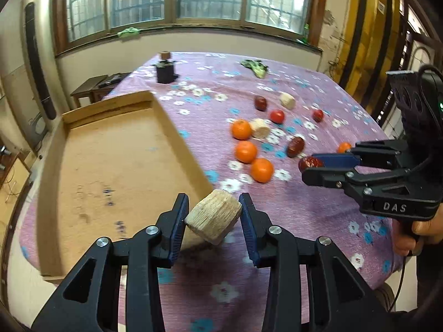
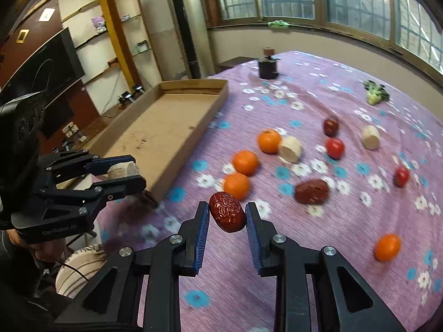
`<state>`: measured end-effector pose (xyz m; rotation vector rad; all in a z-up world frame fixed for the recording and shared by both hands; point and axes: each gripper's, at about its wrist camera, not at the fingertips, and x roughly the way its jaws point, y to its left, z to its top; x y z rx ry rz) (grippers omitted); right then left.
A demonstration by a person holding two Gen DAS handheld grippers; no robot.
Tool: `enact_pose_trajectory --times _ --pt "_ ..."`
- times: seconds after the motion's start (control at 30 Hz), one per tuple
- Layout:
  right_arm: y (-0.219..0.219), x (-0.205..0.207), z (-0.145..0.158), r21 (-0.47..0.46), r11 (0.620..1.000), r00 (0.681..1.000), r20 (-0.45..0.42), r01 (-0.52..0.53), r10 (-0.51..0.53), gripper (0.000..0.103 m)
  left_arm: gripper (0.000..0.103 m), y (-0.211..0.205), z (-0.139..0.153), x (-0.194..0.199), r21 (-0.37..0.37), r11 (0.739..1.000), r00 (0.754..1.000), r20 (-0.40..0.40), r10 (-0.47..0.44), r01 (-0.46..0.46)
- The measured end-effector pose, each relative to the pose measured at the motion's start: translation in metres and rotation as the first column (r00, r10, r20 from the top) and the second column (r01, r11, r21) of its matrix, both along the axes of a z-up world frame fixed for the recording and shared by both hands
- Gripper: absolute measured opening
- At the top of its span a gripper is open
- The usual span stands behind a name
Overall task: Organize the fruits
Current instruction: 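Carry both items over the cardboard tray and open both tools to drop them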
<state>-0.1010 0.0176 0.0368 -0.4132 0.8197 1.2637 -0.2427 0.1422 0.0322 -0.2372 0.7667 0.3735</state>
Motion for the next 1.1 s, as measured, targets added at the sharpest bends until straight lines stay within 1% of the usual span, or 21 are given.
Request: enact_pose_trajectory --times 0.3,0.5,0.63,0.73,0.97,1.1 --pt "0.046 -0.028 0.007 0.037 0.994 0.994 -0.033 -0.103 0.104 0.027 0.035 0.043 0.002 -0.025 0.013 0.993 0.993 0.011 0.12 -0.12" --pt "0.081 -0.044 0.004 0.046 0.983 0.981 -0.069 -0.179 0.182 0.027 0.035 0.063 -0.001 -0.034 0.01 0.985 0.985 0.004 0.171 -0.171" --pt "0.102 -0.056 -0.005 0.028 0.975 0.972 -0.079 -0.222 0.223 0.027 0.035 0.071 -0.008 -0.038 0.005 0.982 0.982 -0.01 0.189 -0.189" --pt "0.119 -0.062 -0.017 -0.005 0.969 0.966 -0.084 -0.247 0.246 0.027 0.035 0.08 -0.016 -0.038 -0.008 0.98 0.979 -0.038 0.198 -0.199" --pt "0.141 -0.066 -0.036 -0.077 0.958 0.959 -0.093 -0.276 0.268 0.027 0.035 0.092 -0.036 -0.033 -0.03 0.979 0.975 -0.107 0.195 -0.199" --pt "0.149 -0.071 -0.046 -0.122 0.946 0.953 -0.086 -0.299 0.29 0.028 0.035 0.091 -0.045 -0.028 -0.03 0.981 0.972 -0.145 0.186 -0.192"
